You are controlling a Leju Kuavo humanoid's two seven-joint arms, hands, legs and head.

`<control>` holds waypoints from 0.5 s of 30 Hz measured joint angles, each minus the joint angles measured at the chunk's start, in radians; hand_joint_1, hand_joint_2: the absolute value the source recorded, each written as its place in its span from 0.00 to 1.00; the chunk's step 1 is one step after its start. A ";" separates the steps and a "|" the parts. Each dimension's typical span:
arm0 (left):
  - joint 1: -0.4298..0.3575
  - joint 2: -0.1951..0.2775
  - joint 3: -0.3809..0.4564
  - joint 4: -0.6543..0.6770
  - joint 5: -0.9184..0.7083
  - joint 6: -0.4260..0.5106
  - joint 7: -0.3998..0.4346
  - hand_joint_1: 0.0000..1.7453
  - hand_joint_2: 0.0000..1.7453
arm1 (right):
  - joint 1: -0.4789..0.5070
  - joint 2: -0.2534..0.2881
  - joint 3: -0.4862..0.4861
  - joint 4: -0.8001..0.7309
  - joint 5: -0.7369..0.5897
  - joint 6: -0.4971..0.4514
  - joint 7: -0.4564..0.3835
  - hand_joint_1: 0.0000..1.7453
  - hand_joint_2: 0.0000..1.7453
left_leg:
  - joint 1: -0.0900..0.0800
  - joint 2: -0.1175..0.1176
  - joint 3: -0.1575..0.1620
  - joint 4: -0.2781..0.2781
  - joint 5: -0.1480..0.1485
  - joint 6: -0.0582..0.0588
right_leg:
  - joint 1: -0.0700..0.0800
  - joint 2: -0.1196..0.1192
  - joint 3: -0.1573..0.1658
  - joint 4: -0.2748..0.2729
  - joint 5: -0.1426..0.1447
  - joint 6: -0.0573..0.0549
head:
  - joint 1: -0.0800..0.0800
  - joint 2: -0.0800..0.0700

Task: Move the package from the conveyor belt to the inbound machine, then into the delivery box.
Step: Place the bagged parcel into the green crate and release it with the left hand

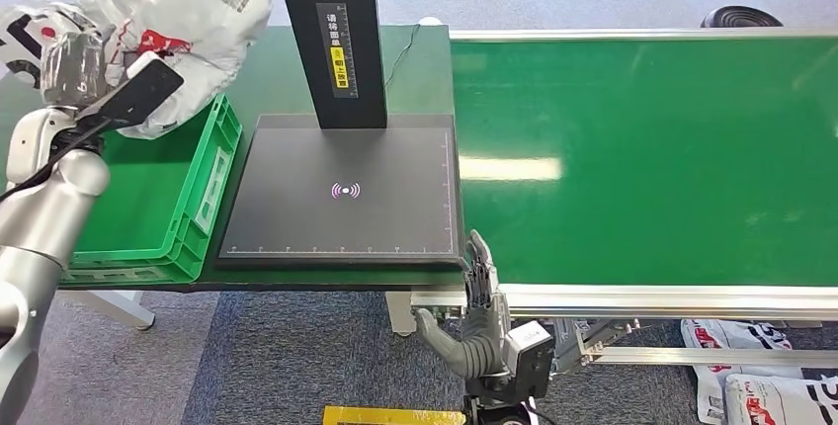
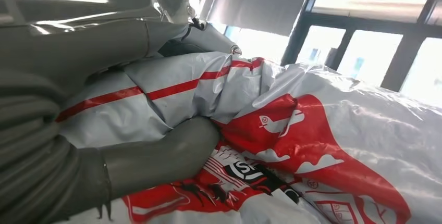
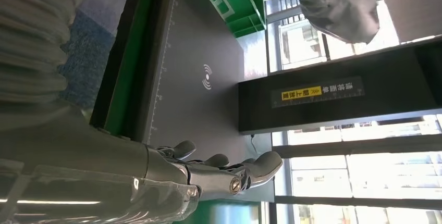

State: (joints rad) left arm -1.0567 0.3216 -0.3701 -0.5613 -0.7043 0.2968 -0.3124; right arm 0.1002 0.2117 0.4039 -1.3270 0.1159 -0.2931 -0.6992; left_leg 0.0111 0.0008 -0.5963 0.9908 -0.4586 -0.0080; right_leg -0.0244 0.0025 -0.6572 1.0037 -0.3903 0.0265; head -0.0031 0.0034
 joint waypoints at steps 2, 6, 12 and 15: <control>-0.018 0.020 -0.031 0.039 -0.062 -0.012 0.050 1.00 1.00 | 0.014 0.000 -0.012 -0.012 0.007 0.000 0.000 0.00 1.00 | 0.000 0.000 0.000 0.000 0.000 0.000 | 0.000 0.000 0.000 0.000 0.000 0.000 | 0.000 0.000; -0.040 0.059 -0.081 0.092 -0.139 -0.015 0.104 1.00 1.00 | 0.029 0.000 -0.029 -0.027 0.012 0.000 0.000 0.00 1.00 | 0.000 0.000 -0.001 0.000 0.000 0.000 | 0.000 0.001 -0.001 0.000 0.000 0.000 | 0.000 0.000; -0.047 0.088 -0.120 0.131 -0.191 -0.028 0.129 1.00 1.00 | 0.034 0.000 -0.039 -0.034 0.018 0.000 0.000 0.00 1.00 | 0.000 0.000 -0.001 0.000 0.000 0.000 | 0.000 0.001 -0.001 0.000 0.000 0.000 | 0.000 0.000; -0.050 0.107 -0.181 0.143 -0.351 -0.081 0.172 1.00 1.00 | 0.036 0.000 -0.044 -0.035 0.033 0.013 0.000 0.00 1.00 | 0.000 0.000 -0.001 0.000 0.000 0.000 | 0.000 0.001 -0.001 0.000 0.000 0.000 | 0.000 0.000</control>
State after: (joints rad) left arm -1.1064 0.4282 -0.5510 -0.4180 -1.0555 0.2156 -0.1401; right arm 0.1367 0.2119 0.3594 -1.3618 0.1492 -0.2798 -0.6989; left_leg 0.0112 0.0009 -0.5972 0.9908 -0.4586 -0.0080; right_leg -0.0244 0.0033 -0.6582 1.0038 -0.3902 0.0263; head -0.0031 0.0034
